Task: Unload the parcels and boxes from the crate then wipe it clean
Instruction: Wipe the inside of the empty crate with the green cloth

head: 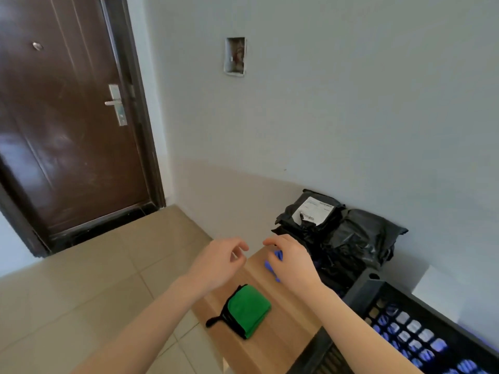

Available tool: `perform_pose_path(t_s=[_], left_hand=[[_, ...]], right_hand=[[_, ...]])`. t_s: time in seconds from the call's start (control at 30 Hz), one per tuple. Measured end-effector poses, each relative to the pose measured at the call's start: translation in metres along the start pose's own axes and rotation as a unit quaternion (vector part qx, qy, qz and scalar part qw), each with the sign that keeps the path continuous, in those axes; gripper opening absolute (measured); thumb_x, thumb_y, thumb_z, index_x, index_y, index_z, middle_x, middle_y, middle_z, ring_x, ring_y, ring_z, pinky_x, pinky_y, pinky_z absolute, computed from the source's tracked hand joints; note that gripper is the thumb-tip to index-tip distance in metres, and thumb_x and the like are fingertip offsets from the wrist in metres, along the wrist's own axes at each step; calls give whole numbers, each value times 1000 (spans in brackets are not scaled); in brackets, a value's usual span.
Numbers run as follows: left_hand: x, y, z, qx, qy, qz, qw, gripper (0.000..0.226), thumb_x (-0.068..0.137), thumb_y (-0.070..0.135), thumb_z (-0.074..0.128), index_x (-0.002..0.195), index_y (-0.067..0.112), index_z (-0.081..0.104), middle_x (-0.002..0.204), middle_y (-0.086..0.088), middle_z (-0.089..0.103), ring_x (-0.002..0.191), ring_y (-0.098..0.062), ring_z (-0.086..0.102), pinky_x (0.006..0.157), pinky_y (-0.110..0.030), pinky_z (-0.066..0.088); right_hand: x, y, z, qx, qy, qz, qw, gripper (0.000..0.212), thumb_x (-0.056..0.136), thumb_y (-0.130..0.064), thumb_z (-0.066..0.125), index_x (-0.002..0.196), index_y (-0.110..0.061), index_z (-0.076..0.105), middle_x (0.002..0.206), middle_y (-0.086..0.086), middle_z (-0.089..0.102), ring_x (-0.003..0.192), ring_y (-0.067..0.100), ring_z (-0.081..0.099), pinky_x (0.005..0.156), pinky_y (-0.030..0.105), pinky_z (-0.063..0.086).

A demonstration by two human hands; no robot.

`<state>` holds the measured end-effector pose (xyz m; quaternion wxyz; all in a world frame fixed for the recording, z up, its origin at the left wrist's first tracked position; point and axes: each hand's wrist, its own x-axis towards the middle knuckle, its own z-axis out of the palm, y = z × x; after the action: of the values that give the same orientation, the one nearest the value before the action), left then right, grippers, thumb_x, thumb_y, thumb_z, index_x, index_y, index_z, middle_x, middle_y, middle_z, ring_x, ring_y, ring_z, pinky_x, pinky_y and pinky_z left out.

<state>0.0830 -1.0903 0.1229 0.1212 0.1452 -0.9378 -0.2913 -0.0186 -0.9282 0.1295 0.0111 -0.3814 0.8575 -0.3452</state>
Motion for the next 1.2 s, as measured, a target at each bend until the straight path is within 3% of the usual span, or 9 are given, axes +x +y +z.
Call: perform_pose_path(t_s=[0.2, 0.37, 0.53, 0.67, 0.77, 1.0, 1.1, 1.13, 1.2], left_hand=[[52, -48, 28, -5, -85, 21, 996, 23, 90, 23, 59, 113, 24, 64, 100, 10, 63, 93, -7, 58, 86, -31, 50], [92, -102, 59, 85, -161, 75, 980, 45, 92, 34, 60, 135, 27, 49, 129, 8, 51, 119, -14, 51, 92, -32, 48], [105, -152, 103, 216, -262, 131, 932, 80, 90, 49, 58, 154, 21, 19, 162, 1, 14, 148, -21, 12, 112, -43, 35], [113, -189, 132, 263, -359, 192, 874, 95, 85, 55, 61, 156, 20, 10, 164, -2, -10, 151, -24, -9, 119, -49, 18], [112, -204, 151, 260, -401, 232, 847, 104, 82, 59, 63, 157, 20, 2, 164, 1, -11, 150, -25, -13, 120, -51, 10], [105, -214, 177, 252, -429, 278, 821, 97, 79, 58, 65, 156, 25, 16, 165, 4, -3, 151, -25, 4, 118, -49, 15], [108, -209, 173, 241, -423, 308, 817, 96, 41, 69, 81, 125, 25, 66, 142, -3, 54, 124, -27, 57, 97, -40, 51], [107, -208, 176, 239, -393, 335, 822, 92, 30, 69, 83, 110, 25, 74, 129, -2, 65, 110, -25, 66, 87, -36, 57], [105, -209, 180, 230, -390, 360, 816, 80, 35, 64, 85, 104, 24, 75, 123, -2, 67, 107, -25, 67, 86, -36, 57]], right_hand=[[38, 30, 38, -47, -48, 68, 995, 33, 93, -16, 48, 123, -21, 60, 126, -4, 55, 113, 15, 51, 88, 22, 41], [58, 56, 81, -121, -137, 156, 971, 42, 95, -20, 45, 137, -21, 47, 134, 3, 48, 124, 23, 44, 97, 33, 42], [51, 72, 140, -164, -286, 254, 909, 63, 92, -30, 56, 148, -20, 29, 153, 5, 26, 138, 29, 27, 110, 45, 33], [41, 86, 185, -194, -342, 294, 871, 83, 89, -38, 61, 153, -19, 11, 161, 4, -2, 147, 28, 5, 118, 49, 15], [32, 97, 214, -212, -369, 311, 850, 95, 87, -46, 62, 154, -19, 1, 161, 4, -5, 148, 27, -4, 118, 51, 6], [10, 103, 255, -174, -349, 378, 840, 102, 83, -47, 66, 154, -19, -2, 161, 2, -13, 148, 24, -8, 118, 48, 1], [8, 98, 259, -168, -322, 388, 847, 94, 86, -38, 64, 154, -17, 3, 161, 3, -11, 148, 24, -7, 118, 48, 5], [7, 96, 260, -169, -317, 390, 848, 87, 89, -34, 60, 154, -16, 5, 161, 4, -9, 148, 25, -6, 118, 48, 7], [8, 91, 262, -168, -307, 395, 850, 68, 97, -23, 48, 153, -14, 12, 162, 5, -3, 148, 25, -2, 118, 47, 11]])
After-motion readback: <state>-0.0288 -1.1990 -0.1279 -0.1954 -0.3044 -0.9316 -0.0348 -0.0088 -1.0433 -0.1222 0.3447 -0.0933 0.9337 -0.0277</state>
